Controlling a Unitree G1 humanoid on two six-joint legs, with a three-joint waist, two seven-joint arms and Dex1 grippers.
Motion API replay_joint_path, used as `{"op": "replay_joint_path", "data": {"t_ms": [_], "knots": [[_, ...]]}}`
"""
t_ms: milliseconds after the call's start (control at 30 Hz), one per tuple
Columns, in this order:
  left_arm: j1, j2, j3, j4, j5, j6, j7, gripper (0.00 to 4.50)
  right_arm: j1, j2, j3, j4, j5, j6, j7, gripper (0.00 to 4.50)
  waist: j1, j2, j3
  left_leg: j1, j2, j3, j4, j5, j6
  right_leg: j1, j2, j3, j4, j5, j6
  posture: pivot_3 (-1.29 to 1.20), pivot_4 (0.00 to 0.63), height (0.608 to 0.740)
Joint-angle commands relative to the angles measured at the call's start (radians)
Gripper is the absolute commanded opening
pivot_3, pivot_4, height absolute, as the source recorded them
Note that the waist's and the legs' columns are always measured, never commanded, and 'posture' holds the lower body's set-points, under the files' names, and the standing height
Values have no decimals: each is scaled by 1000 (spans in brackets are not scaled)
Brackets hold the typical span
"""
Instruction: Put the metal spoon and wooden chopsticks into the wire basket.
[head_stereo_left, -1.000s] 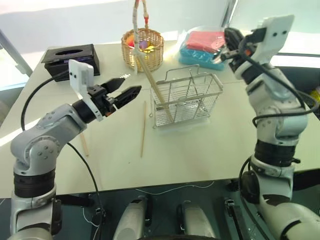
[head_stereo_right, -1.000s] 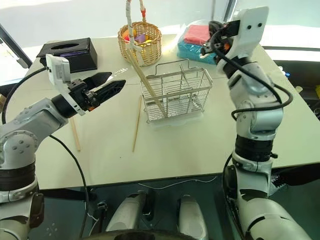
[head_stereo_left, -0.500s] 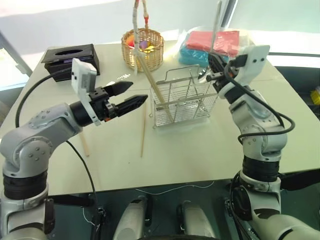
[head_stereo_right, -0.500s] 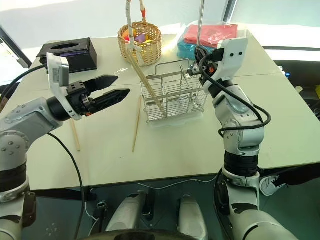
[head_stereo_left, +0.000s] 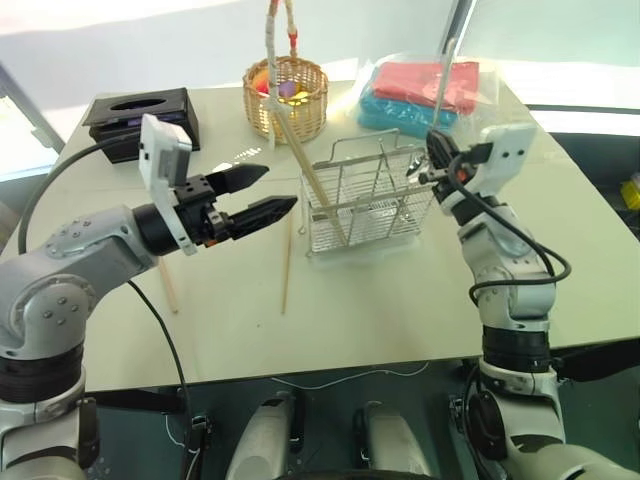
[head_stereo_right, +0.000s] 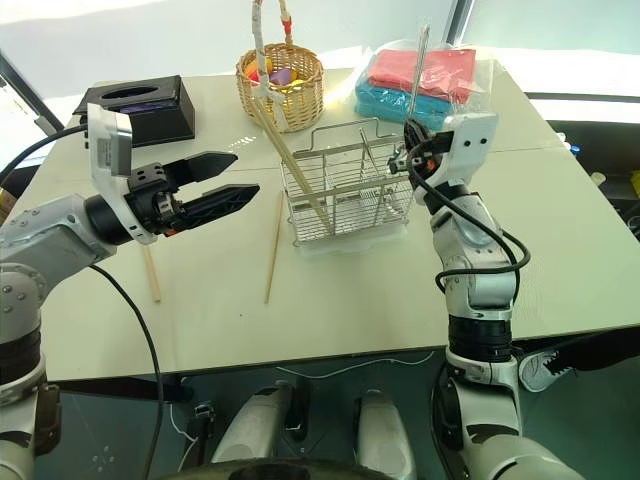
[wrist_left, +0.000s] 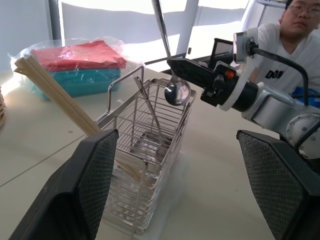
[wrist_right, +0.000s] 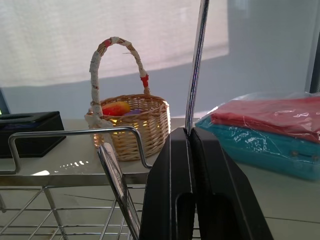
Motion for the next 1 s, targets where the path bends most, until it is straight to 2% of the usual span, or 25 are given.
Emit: {"op": "replay_joint_path", "data": {"t_ms": [33, 267, 367, 567, 800, 1000], "knots": [[-9, 11, 35, -28, -12, -11, 3, 4009, -4, 9, 3, -27, -4, -47, 2, 938, 0, 0, 0, 0, 0, 0, 0, 0, 0, 0, 0, 0, 0, 0, 0, 0, 150, 740], [-6, 7, 35, -22, -4, -15, 11, 4009, -11, 1, 14, -39, -11, -37, -7, 4288, 1, 0, 0, 0, 0, 0, 0, 0, 0, -1, 0, 0, 0, 0, 0, 0, 150, 740], [-3, -2, 36, -8, 8, -22, 22, 4009, -36, -11, 10, -51, -5, -17, -13, 4288, 1, 0, 0, 0, 0, 0, 0, -1, -1, -1, 0, 0, 0, 0, 0, 0, 150, 740], [26, -53, 28, 67, 134, -76, 109, 4009, -158, -139, -31, -166, 79, 195, 4, 4288, 2, 1, 0, 0, 0, 0, 0, 0, 0, -1, 0, 0, 0, 0, 0, 0, 150, 740], [90, -168, -16, 113, 293, -146, 199, 4009, -279, -438, -110, -270, 325, 608, 149, 4288, 8, -1, 0, -1, 0, 0, -1, -1, -1, -1, -2, 0, -2, 0, 0, 0, 150, 740], [88, -241, -107, 101, 404, -91, 300, 4009, -325, -642, -189, -286, 607, 899, 300, 4288, 11, -3, 2, -3, 0, 0, -1, -2, 0, 0, -3, 0, -3, 0, 0, 0, 150, 740]]}}
